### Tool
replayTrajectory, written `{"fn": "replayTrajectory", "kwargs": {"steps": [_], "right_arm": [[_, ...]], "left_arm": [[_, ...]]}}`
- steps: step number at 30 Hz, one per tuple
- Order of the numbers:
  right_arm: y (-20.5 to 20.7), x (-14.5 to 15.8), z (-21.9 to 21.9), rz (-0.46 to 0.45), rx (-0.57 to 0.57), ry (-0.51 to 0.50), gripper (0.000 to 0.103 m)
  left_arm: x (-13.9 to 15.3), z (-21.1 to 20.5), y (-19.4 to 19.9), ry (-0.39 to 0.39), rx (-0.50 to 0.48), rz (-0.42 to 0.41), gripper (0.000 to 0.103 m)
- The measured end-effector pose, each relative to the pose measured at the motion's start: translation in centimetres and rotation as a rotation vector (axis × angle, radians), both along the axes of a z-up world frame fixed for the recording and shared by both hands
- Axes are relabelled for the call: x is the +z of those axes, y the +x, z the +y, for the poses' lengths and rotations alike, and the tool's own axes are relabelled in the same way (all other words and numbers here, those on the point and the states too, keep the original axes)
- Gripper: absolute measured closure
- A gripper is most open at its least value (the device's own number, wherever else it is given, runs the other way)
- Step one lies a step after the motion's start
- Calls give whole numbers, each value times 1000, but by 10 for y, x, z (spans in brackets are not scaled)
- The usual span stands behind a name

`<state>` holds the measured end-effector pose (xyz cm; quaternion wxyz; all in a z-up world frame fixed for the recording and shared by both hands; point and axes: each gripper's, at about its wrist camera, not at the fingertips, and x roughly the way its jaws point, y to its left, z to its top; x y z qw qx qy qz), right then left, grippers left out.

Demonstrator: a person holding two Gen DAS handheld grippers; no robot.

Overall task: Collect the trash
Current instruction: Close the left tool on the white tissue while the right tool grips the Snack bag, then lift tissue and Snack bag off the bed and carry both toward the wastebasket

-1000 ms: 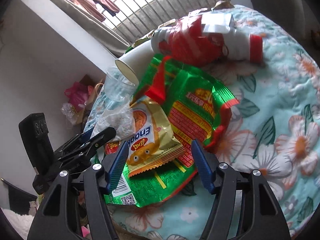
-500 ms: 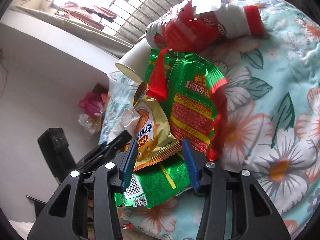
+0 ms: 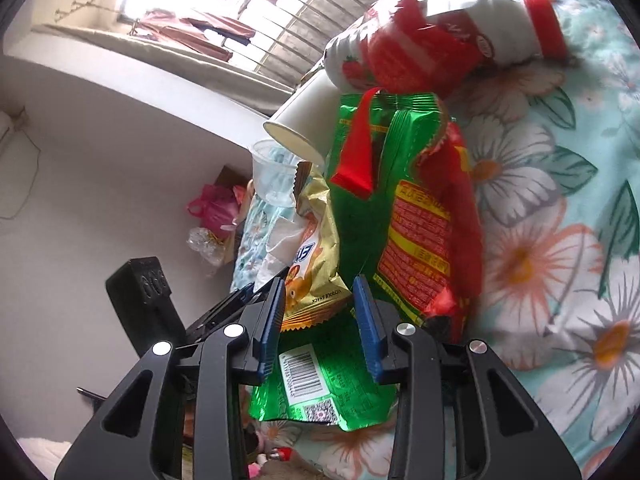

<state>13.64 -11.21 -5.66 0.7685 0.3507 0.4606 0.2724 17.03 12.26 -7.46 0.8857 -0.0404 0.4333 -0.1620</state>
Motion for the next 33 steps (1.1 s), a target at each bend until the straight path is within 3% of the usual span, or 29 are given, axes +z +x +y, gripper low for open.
{"fn": "replayTrajectory", "kwargs": {"steps": [4, 9, 16, 33], "right_arm": [[5, 0, 7, 5, -3, -28, 84], [2, 0, 0, 2, -34, -13, 96], [-5, 0, -17, 1, -79, 10, 99], [-29, 18, -52, -78, -125, 85, 99]], "left_arm": [[0, 0, 0, 3, -2, -2, 74], [0, 0, -1, -6, -2, -4, 75], [11, 9, -6, -41, 0, -48, 87], [61, 40, -21, -123, 63, -209, 89]]}}
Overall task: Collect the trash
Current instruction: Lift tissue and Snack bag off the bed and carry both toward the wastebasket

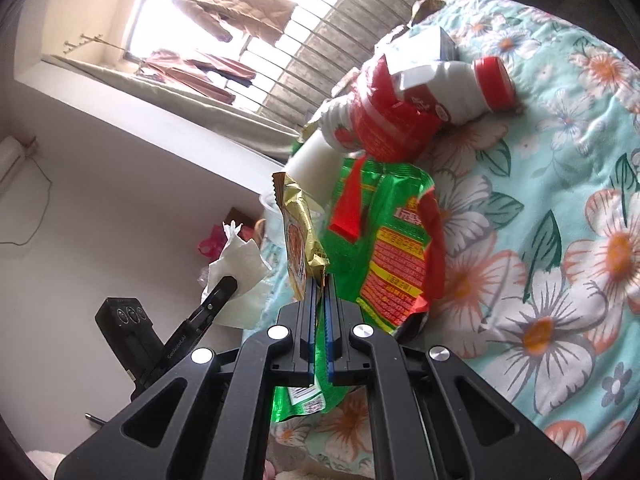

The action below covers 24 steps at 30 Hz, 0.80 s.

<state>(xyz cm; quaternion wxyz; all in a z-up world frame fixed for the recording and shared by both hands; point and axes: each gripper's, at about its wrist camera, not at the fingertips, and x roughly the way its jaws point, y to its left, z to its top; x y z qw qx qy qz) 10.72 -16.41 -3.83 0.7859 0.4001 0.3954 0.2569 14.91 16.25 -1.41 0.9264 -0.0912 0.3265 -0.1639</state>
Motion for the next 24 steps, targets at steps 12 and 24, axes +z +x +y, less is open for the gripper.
{"fn": "replayTrajectory", "kwargs": {"steps": [12, 24], "right_arm": [[-26, 20, -25, -75, -42, 64, 99], [-59, 36, -74, -157, -150, 115, 99]], "left_arm": [[22, -14, -13, 4, -39, -52, 89], [45, -58, -17, 45, -118, -88, 90]]}}
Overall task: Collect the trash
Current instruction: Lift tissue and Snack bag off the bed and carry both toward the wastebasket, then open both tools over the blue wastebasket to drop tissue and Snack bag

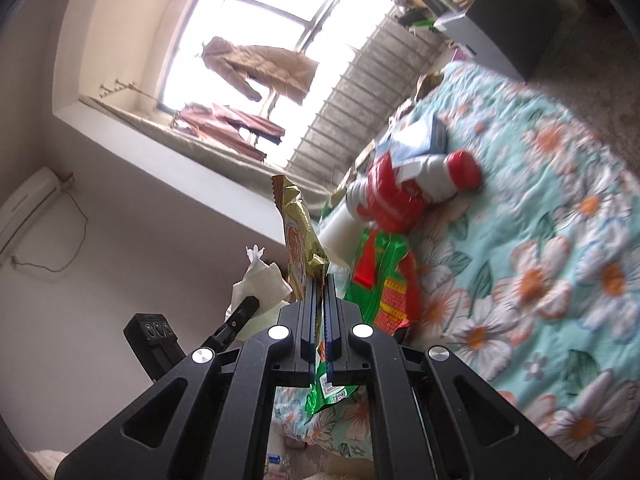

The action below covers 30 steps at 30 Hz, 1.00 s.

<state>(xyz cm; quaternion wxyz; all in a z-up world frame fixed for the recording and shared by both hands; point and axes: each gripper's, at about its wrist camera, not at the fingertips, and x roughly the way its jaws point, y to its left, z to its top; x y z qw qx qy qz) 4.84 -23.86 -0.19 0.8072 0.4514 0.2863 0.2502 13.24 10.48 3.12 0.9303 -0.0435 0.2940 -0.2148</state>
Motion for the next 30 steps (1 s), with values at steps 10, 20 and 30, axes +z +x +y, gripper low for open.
{"fn": "replayTrajectory", "kwargs": {"steps": [10, 20, 30], "right_arm": [[-28, 0, -60, -46, -131, 44, 99], [-69, -13, -139, -58, -329, 75, 99], [-113, -49, -220, 13, -602, 51, 99]], "left_arm": [[16, -71, 5, 31, -143, -20, 90], [18, -173, 12, 79, -338, -10, 90], [-4, -310, 17, 163, -556, 86, 90]]}}
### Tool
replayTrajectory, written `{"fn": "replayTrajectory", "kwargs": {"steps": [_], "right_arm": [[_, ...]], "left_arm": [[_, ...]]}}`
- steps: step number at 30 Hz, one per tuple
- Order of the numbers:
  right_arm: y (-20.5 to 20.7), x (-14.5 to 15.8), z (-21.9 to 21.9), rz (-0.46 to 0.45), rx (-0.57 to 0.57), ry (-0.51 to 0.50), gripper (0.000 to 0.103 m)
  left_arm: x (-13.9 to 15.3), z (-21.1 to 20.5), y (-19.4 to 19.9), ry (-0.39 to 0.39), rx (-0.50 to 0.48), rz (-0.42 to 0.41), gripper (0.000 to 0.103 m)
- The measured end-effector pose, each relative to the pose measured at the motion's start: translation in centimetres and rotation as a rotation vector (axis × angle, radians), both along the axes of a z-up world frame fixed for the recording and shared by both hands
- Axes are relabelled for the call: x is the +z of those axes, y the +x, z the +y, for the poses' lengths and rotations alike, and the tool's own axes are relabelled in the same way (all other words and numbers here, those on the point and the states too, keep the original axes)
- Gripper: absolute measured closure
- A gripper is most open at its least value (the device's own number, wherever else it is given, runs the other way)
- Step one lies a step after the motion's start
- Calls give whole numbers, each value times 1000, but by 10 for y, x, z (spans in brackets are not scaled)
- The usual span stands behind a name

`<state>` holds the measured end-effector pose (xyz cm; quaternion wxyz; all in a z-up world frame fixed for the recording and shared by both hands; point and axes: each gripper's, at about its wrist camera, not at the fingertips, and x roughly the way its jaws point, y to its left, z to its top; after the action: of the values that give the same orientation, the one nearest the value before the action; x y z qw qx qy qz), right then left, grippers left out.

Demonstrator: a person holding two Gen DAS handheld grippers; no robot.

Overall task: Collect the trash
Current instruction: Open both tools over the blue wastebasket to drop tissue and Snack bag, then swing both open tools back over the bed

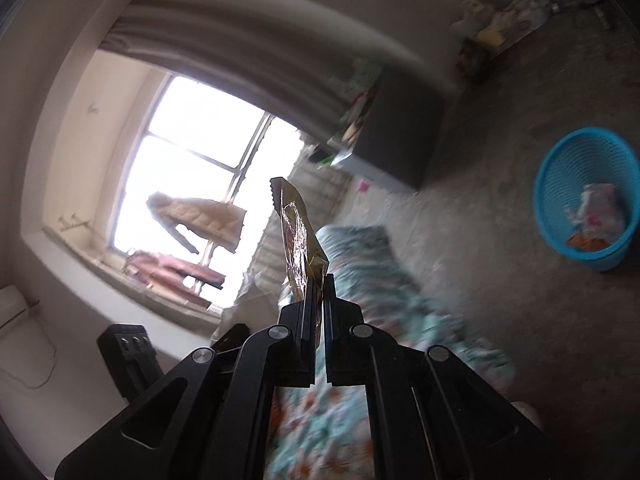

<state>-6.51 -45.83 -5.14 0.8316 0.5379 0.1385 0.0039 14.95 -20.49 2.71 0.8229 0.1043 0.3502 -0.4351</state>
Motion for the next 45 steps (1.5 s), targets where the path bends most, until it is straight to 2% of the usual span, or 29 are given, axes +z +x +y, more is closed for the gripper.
{"fn": "replayTrajectory", "kwargs": {"steps": [5, 9, 13, 17, 18, 20, 21, 22, 24, 26, 27, 29, 34, 36, 38, 39, 41, 44, 45], "right_arm": [[-30, -26, -41, 125, -195, -41, 99], [-50, -56, -72, 244, -342, -33, 99], [-54, -99, -99, 282, -393, 77, 99], [-43, -135, -119, 343, -409, 139, 99], [-39, -143, -124, 359, -413, 151, 99], [-32, -167, -136, 373, -426, 204, 97], [-27, -182, -146, 386, -431, 239, 93], [-21, -205, -155, 433, -447, 283, 82], [-16, -238, -166, 498, -463, 342, 63], [-15, -264, -168, 596, -480, 378, 63], [-18, -269, -165, 612, -489, 385, 63], [-26, -270, -153, 588, -505, 383, 62], [-43, -242, -126, 573, -532, 283, 57], [-48, -221, -112, 565, -542, 241, 54], [-52, -200, -105, 543, -542, 203, 44], [-51, -193, -100, 540, -536, 185, 36], [-41, -175, -88, 516, -494, 158, 36], [-23, -140, -66, 441, -410, 123, 36], [-13, -125, -63, 412, -380, 101, 36]], "left_arm": [[-20, -81, -1, 55, -101, 68, 89], [-53, -157, 1, 140, -172, 159, 89], [-96, -221, -1, 225, -212, 224, 88], [-142, -277, -1, 294, -245, 264, 85], [-151, -286, 0, 300, -243, 271, 81], [-172, -308, 6, 306, -242, 285, 62], [-179, -316, 7, 312, -237, 287, 43], [-188, -324, 9, 319, -221, 284, 35], [-202, -333, 12, 324, -180, 290, 34], [-209, -338, 16, 329, -148, 325, 32], [-211, -334, 19, 318, -132, 354, 32], [-207, -330, 20, 297, -129, 383, 31], [-177, -316, 17, 253, -147, 348, 31], [-152, -303, 15, 203, -163, 372, 31], [-128, -285, 15, 136, -184, 448, 27], [-114, -272, 16, 88, -188, 499, 27], [-93, -249, 16, 31, -176, 547, 26], [-54, -198, 14, -33, -112, 527, 26], [-36, -167, 14, -69, -51, 489, 26]]}}
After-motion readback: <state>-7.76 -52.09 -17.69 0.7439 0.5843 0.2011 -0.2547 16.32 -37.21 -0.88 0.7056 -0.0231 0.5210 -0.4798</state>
